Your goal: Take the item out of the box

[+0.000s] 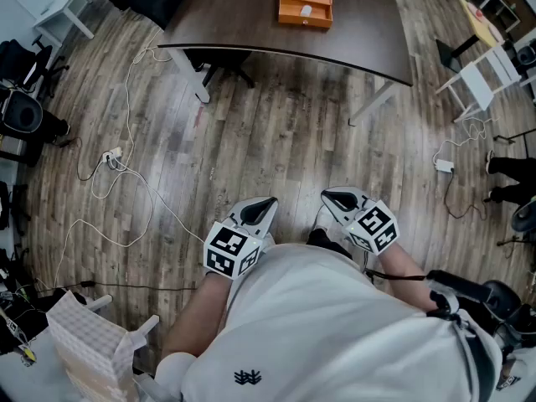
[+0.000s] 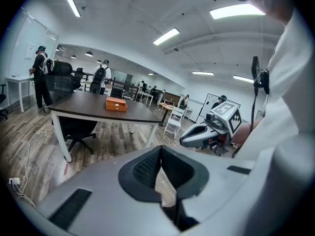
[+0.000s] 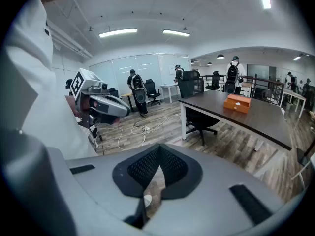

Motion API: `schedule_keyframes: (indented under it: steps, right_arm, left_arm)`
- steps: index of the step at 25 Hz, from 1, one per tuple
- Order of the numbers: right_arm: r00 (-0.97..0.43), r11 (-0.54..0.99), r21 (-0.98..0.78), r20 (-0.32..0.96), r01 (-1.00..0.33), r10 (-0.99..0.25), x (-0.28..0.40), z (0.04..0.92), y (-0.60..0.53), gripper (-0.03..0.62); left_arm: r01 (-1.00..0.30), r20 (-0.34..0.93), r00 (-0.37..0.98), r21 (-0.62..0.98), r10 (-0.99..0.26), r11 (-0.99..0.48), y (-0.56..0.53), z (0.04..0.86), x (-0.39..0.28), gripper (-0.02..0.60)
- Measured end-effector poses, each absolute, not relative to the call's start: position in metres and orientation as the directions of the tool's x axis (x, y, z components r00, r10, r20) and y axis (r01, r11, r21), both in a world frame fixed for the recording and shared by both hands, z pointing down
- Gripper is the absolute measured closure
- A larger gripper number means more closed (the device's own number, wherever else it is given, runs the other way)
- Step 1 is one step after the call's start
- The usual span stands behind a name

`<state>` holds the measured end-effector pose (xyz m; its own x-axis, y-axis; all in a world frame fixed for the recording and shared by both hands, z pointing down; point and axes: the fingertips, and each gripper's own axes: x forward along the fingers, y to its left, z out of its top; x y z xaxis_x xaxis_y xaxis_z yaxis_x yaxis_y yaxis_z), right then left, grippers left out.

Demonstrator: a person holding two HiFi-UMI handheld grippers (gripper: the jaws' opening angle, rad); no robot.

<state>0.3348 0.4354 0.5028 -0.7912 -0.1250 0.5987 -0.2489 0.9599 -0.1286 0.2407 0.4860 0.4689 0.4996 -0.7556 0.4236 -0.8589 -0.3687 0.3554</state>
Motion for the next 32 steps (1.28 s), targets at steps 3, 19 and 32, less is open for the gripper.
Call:
schedule_keyframes:
  steps: [3, 19, 32]
  right_arm:
    - [-0.788, 0.959, -0.125, 0.602, -0.253, -0.13, 0.311, 0.508, 0.443, 0.592]
    - [-0.785, 0.94, -0.165, 0.603, -0.299, -0.144, 0.273, 0.521, 0.338, 0.592]
    - [-0.826, 0.939, -0.204, 0.55, -0.276, -0.124, 0.268, 0.523, 0.157, 0.588]
  left_arm:
    - [-0.866, 0.43, 0.489, 0.345, -0.758, -0.363, 0.496, 0.474, 0.214, 0.569]
    - [-0.849, 0.442, 0.525, 0.334, -0.727, -0.411, 0.385, 0.472, 0.183, 0.569]
    - [-0.873, 0.497, 0.488, 0.272, -0.718, -0.406, 0.21, 0.461, 0.185, 0.565]
